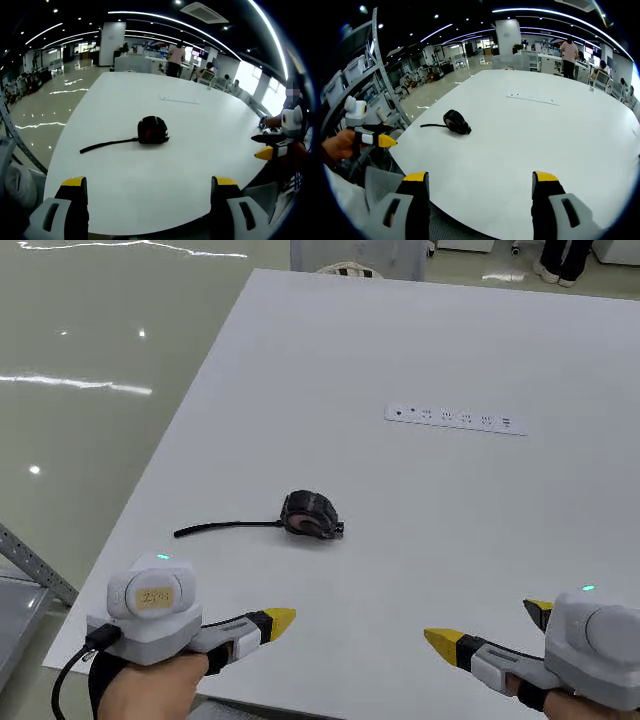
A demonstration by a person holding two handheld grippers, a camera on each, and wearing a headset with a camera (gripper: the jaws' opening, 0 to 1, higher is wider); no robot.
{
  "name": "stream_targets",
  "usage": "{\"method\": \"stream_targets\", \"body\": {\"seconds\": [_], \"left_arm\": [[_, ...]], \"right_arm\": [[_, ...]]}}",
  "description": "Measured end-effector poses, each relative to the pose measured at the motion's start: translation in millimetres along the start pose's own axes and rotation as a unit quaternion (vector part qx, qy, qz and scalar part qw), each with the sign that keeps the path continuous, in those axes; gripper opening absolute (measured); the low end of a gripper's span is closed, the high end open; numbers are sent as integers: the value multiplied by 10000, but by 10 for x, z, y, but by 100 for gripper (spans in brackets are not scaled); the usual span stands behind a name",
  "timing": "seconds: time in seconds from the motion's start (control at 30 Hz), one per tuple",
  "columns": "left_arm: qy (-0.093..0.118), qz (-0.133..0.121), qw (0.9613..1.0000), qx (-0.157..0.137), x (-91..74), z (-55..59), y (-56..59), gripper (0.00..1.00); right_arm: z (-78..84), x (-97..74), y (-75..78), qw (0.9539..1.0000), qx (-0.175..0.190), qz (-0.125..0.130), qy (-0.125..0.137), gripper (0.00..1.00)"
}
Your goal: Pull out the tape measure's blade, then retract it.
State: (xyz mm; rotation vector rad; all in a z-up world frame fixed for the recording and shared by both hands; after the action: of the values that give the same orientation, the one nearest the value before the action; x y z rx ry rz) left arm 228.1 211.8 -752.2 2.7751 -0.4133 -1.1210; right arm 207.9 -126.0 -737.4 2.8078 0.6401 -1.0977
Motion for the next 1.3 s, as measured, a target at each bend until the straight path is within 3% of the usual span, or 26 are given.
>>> {"method": "stream_targets", "body": {"seconds": [1.3], "left_arm": [[-102,177,9993,309,297,-118,-64,100]], "right_arm": [[-134,382,39,9983,-454,-329,-179,82]]}}
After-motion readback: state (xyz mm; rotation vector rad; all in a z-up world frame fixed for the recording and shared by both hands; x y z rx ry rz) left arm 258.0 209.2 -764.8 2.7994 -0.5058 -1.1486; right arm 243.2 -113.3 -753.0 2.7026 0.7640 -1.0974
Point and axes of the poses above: the centre of the closed fingertips' face, and the gripper's own axes: x roughly forward along the fingers, y roughly to its right, z roughly out of its underside, the point moved 8 cm from there along -x, roughly backward along the fingers, and after that the axes turned 4 degrees about -x, right-handed, at the moved point
